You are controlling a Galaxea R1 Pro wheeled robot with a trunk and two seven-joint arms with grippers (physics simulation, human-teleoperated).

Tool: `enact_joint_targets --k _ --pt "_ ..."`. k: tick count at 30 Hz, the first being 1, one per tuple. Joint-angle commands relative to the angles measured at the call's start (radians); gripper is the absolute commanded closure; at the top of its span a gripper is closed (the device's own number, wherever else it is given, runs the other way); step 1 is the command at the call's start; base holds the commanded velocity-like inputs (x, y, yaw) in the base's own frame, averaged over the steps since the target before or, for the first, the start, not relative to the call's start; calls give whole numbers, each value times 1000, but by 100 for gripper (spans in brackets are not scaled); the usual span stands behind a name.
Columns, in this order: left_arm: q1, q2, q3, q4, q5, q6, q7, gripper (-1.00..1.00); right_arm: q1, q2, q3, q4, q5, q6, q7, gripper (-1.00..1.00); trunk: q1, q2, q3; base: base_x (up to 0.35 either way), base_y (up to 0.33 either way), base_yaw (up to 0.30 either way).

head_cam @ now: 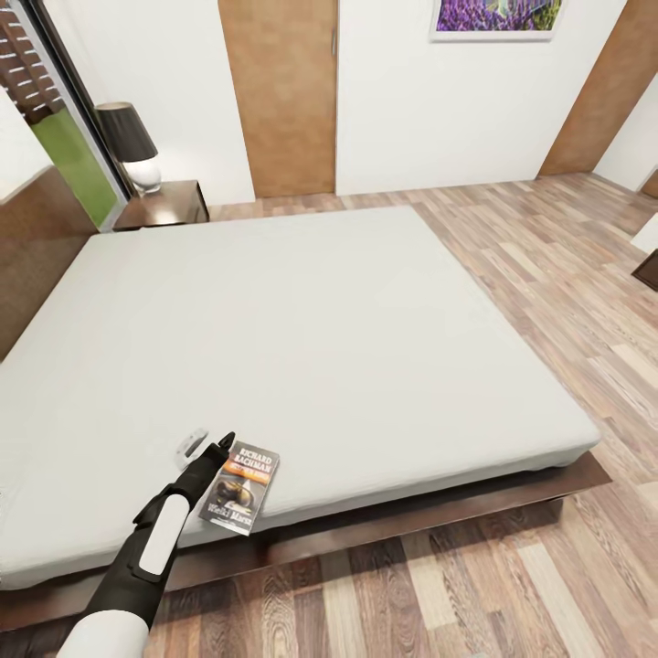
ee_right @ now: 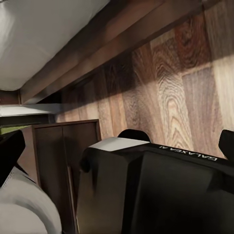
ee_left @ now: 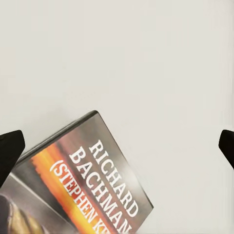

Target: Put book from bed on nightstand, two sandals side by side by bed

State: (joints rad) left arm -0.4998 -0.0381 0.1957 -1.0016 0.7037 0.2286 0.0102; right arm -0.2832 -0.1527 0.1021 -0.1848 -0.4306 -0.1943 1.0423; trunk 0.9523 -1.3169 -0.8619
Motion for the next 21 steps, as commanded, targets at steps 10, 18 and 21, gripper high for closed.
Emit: enact_joint_targets --k 10,18,21 --pt "0 2 7 -4 11 15 1 -100 -1 -1 8 1 -7 -7 -2 -100 -38 70 31 0 0 0" --pt "0 6 9 -8 13 28 -74 -100 -1 -1 8 1 -7 -5 -3 -100 -69 126 56 0 0 0" --pt "0 6 9 -9 13 64 -141 -100 -1 -1 8 1 -7 -5 -2 -100 -81 147 65 0 0 0"
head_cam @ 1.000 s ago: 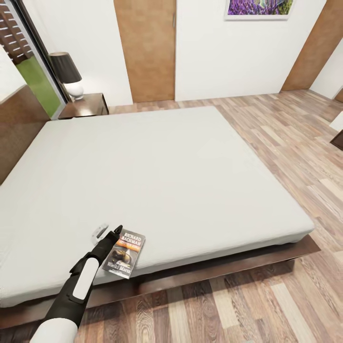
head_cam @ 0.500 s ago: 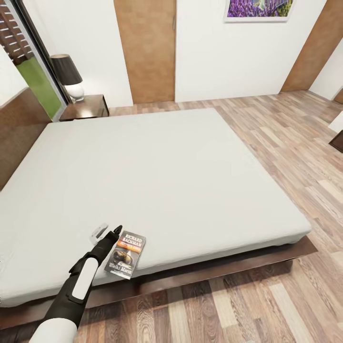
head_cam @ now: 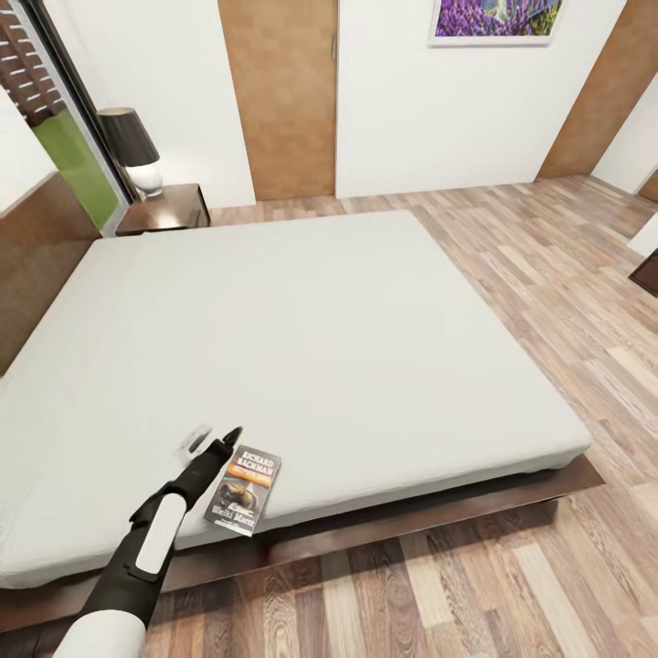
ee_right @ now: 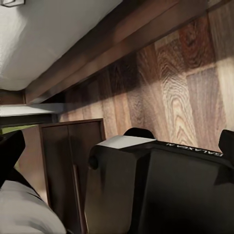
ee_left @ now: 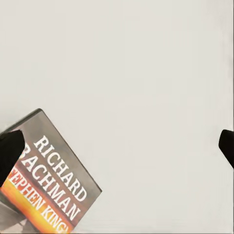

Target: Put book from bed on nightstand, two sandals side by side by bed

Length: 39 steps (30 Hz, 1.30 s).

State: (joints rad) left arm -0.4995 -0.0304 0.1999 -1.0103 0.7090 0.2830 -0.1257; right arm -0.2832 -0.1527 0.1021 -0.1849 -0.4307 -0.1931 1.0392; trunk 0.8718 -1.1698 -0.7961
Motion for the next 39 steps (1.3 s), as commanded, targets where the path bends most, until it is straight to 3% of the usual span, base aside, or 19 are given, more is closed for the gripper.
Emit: enact_joint_targets --k 1,7,12,13,18,25,27,29,33,35,39 --pt "-1 1 5 -1 7 24 -21 -100 -1 -1 8 1 -7 -7 1 -100 -4 7 3 0 0 0" --pt "-1 26 6 -2 8 146 -146 -100 -1 -5 7 1 -7 -6 1 -100 -27 49 21 0 0 0" --pt "-1 40 5 -3 7 180 -240 -100 -1 -8 6 1 -7 -6 2 -100 -38 70 31 0 0 0" --pt "0 52 4 -13 6 227 -259 -100 -1 -8 5 1 -7 -6 1 -100 -42 77 34 0 0 0" --pt "2 62 1 -22 -1 313 -270 -100 -1 -8 5 1 -7 -6 -1 -100 -61 112 50 0 0 0" --pt "20 65 -5 -15 -5 331 -272 -100 -1 -8 5 1 -7 -6 -2 -100 -88 161 72 0 0 0" --pt "38 64 -33 3 -11 332 -272 -100 -1 -8 7 1 -7 -6 -2 -100 -96 175 78 0 0 0" --pt "63 65 -90 12 -25 332 -275 -100 -1 -7 8 1 -7 -6 -1 -100 -104 189 84 0 0 0" --pt "98 66 -170 19 -39 331 -308 -100 -1 -7 8 1 -7 -6 -1 -100 -119 217 97 0 0 0" --pt "121 66 -186 21 -51 330 -333 -100 -1 -7 8 1 -7 -6 -1 -100 -127 231 103 0 0 0" --pt "174 66 -202 23 -131 327 -394 -100 -1 -8 6 1 -7 -6 -1 -100 -142 259 115 0 0 0"
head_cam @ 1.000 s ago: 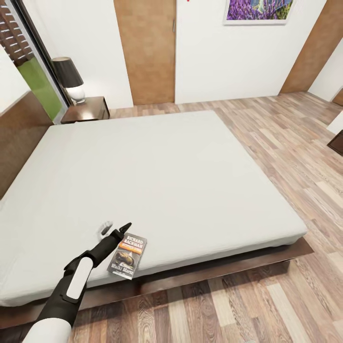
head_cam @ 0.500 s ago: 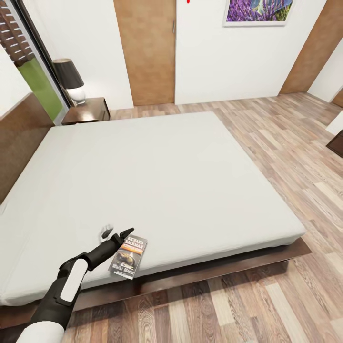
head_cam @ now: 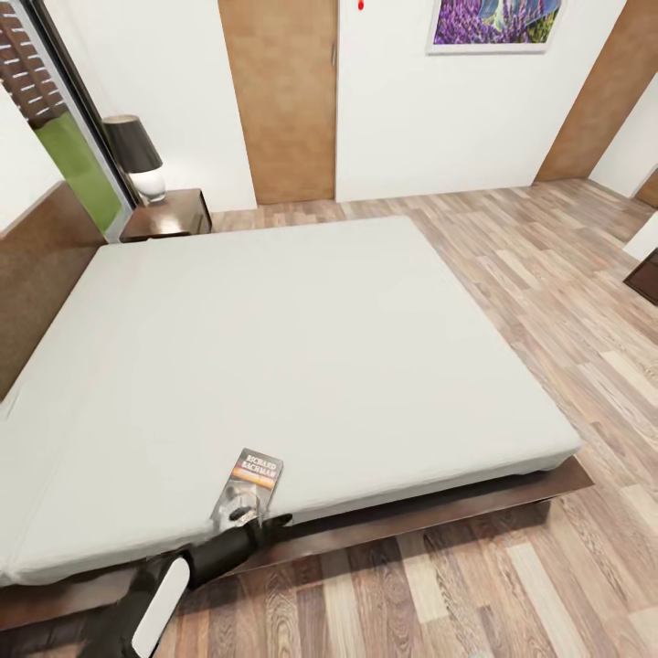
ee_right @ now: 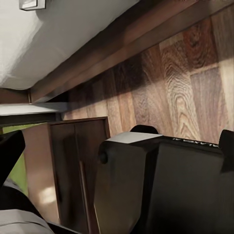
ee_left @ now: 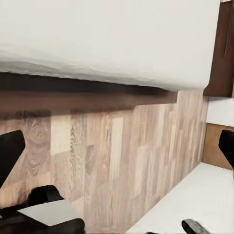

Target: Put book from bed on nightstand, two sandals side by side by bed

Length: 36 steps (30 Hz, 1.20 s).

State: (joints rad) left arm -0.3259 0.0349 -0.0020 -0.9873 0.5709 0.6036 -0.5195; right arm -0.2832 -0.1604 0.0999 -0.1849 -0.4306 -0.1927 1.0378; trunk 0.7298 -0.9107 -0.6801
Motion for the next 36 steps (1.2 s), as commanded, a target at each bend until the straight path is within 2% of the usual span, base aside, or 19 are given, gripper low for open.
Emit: enact_joint_targets --k 1,2,4,7,8,10,11,14,16,26,28,31,34,36 --pt "12 0 -2 0 -25 5 -19 -100 -1 -1 8 1 -7 -7 1 -100 -4 7 3 0 0 0" --pt "31 1 -3 0 -72 0 -54 -100 -1 -2 8 1 -7 -7 1 -100 -8 14 6 0 0 0" --pt "58 11 -3 1 -123 -9 -119 -100 -1 -2 8 1 -7 -7 1 -100 -15 28 12 0 0 0" --pt "79 50 -4 11 -156 -25 -214 -100 -1 -2 7 1 -7 -7 3 -100 -27 49 21 0 0 0" --pt "82 59 -4 19 -159 -31 -229 -100 -1 -2 7 1 -7 -7 4 -100 -31 56 25 0 0 0" --pt "94 96 -2 128 -171 -110 -283 -100 -1 -2 8 1 -8 -7 7 -100 -38 70 31 0 0 0" --pt "95 100 -2 150 -171 -132 -287 -100 -1 -2 8 1 -8 -7 7 -100 -42 77 34 0 0 0" --pt "98 109 0 290 -172 -297 -299 -100 -1 -2 6 1 -8 -6 7 -100 -54 98 43 0 0 0" --pt "99 110 1 339 -171 -348 -300 -100 -1 -2 3 1 -8 -6 6 -100 -61 112 50 0 0 0" --pt "99 114 9 426 -167 -394 -295 -100 -1 -2 1 1 -8 -6 4 -100 -100 182 81 0 0 0" --pt "99 115 39 442 -166 -406 -294 -100 -1 -2 2 1 -8 -7 4 -100 -107 196 87 0 0 0" --pt "99 113 131 469 -168 -431 -292 -100 -1 -2 4 1 -8 -7 4 -100 -107 196 87 0 0 0" --pt "99 111 205 480 -171 -463 -292 -100 -1 -2 2 1 -8 -5 5 -100 -107 196 87 0 0 0" --pt "99 110 209 481 -172 -465 -292 -100 -1 -2 3 1 -8 -5 5 -100 -107 196 87 0 0 0"
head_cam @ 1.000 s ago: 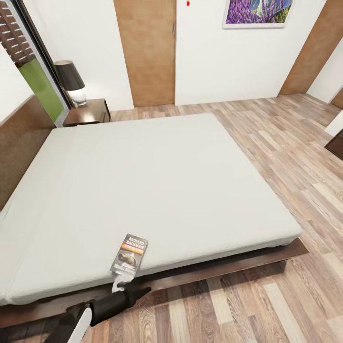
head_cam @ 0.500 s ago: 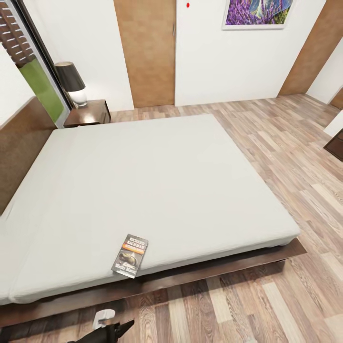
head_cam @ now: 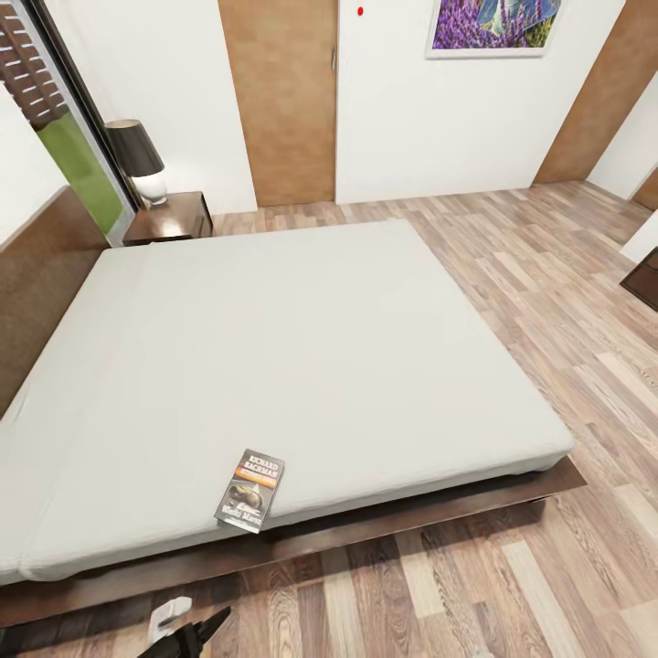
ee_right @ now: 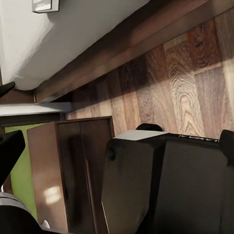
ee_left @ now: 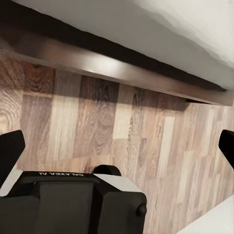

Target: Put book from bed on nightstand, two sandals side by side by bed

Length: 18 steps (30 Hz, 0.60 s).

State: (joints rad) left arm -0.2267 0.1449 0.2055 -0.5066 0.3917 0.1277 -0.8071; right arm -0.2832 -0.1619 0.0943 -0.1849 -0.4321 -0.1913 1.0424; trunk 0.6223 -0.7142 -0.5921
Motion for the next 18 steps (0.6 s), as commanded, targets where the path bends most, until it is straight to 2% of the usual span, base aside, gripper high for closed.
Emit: enact_joint_targets --k 1,13,18 --pt "0 -1 4 1 7 9 -4 -100 -1 -1 8 1 -7 -7 1 -100 0 -1 -1 0 0 0" --pt "0 -2 4 16 7 9 -4 -100 -1 -1 7 3 -7 -8 -7 -100 0 -1 -1 0 0 0" --pt "0 -4 4 16 7 9 -4 -100 -1 -1 2 3 -12 -8 -57 -100 0 -1 -1 0 0 0"
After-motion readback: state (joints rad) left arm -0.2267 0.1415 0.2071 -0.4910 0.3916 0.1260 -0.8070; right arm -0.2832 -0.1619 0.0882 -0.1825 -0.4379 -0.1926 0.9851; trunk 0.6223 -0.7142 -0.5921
